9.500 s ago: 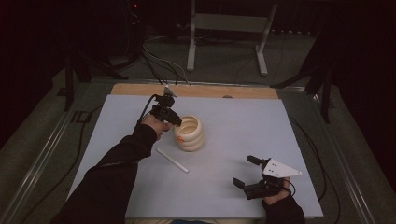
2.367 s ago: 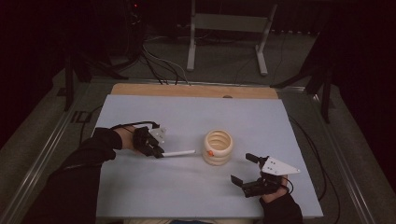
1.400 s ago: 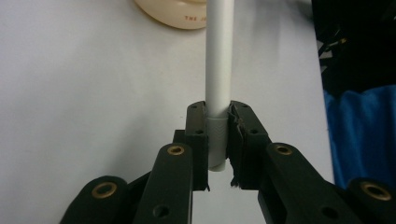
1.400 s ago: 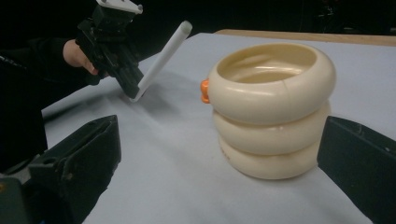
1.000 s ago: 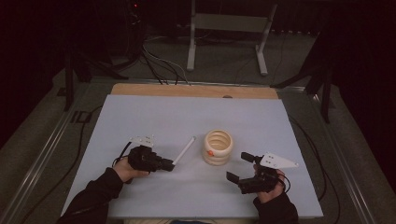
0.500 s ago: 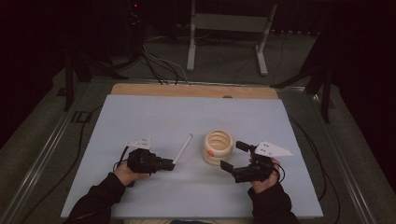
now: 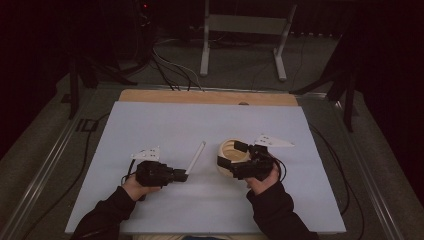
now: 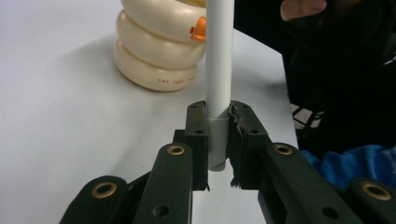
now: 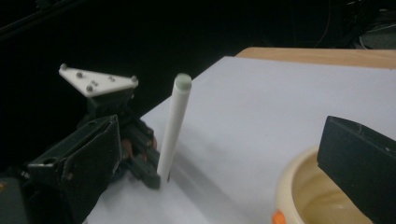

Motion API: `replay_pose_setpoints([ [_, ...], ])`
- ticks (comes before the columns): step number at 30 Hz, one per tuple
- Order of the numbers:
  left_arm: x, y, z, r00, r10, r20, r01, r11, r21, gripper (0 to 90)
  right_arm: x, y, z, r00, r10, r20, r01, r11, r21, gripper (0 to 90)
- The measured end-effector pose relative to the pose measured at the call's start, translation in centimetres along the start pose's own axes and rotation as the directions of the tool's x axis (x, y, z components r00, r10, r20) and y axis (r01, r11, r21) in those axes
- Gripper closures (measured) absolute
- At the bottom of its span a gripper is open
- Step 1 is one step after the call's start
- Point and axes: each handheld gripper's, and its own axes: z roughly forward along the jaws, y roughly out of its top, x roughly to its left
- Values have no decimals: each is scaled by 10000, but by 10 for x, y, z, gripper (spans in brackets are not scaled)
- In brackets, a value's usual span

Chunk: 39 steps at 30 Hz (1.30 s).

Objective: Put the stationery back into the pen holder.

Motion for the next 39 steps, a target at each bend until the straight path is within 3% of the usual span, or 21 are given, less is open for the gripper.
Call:
replay_pose_setpoints([
  [12,-2,2,0,9999,98,-72,-100,9995,-301,797,14,7,30,9976,531,-437,-520,9983,248,6],
  [16,-4,2,1,9998,182,-40,-184,9992,-347,798,15,6,38,9954,921,-277,-908,9949,446,139],
  [22,-5,4,2,9996,278,-66,-280,9988,-401,798,16,3,46,9828,1750,-592,-1708,9828,703,349],
  [26,-5,4,2,9995,301,27,-300,9988,-388,798,18,2,49,9791,1938,-613,-1895,9794,699,463],
  [34,-6,4,5,9998,195,70,-193,9992,-344,797,20,1,51,9795,1911,-631,-1858,9793,802,751],
  [39,-5,5,5,9995,240,212,-230,9987,-455,797,24,2,50,9862,1543,-608,-1496,9859,755,783],
])
